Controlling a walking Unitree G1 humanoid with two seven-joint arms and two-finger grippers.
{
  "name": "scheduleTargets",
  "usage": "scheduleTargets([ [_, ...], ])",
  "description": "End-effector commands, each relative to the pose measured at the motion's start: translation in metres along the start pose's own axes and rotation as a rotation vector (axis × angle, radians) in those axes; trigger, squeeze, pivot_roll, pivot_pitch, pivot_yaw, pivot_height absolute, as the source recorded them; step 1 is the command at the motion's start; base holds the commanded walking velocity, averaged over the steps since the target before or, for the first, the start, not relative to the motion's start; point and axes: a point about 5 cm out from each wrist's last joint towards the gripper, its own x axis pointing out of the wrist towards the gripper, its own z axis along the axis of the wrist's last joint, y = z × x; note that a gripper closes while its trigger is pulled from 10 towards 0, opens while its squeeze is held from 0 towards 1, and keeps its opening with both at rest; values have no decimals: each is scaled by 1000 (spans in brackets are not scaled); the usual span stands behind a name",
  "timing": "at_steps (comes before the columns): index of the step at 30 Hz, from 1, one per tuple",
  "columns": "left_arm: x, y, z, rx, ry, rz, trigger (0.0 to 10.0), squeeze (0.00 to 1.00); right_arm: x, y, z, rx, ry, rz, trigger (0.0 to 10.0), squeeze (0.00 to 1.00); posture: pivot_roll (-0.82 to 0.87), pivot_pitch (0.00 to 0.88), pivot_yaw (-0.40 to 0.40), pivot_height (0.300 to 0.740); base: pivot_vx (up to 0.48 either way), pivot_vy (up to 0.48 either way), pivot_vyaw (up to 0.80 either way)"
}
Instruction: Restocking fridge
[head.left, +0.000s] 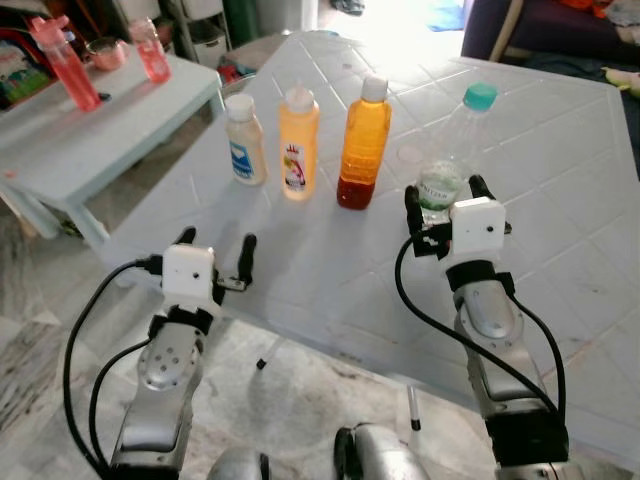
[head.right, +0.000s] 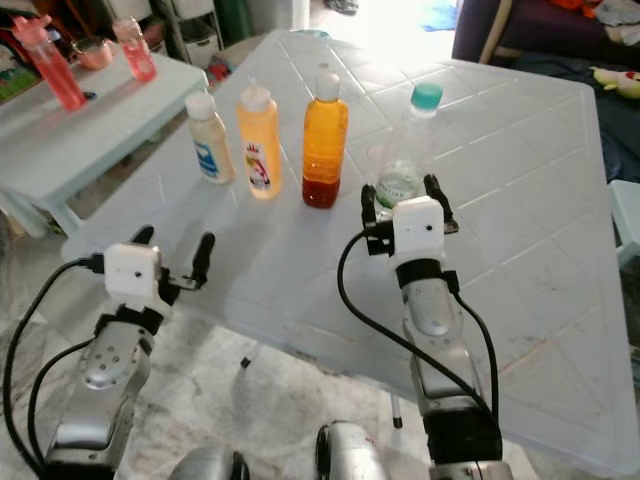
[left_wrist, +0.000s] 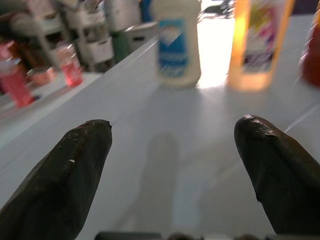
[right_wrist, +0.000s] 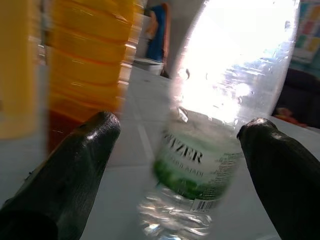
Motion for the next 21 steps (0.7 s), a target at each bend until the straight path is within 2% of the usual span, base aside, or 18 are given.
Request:
scheduleTargets([
  [1, -2, 1, 0, 0, 4, 3, 10000, 0, -2, 5, 2, -1, -13, 18, 10000, 0, 41, 156, 9, 740, 0, 0, 0],
  [6, -1, 0, 0, -1, 4, -4, 10000, 0, 0, 7, 6, -9, -41, 30, 10000, 0, 40, 154, 11, 740, 0, 0, 0],
  [11, 0, -1, 0, -1, 4, -8, 10000, 0, 6, 10, 28, -56, -135, 45, 10000, 0, 36, 157, 11, 740, 0, 0, 0],
  [17, -2, -3, -1, -4, 9, -12, 10000, 0, 26, -10, 58, -136, -252, -64, 10000, 0, 39, 164, 14, 740, 0, 0, 0],
  [21, -3, -3, -1, -5, 10, -13, 10000, 0, 33, -18, 69, -164, -288, -96, 10000, 0, 41, 168, 14, 740, 0, 0, 0],
])
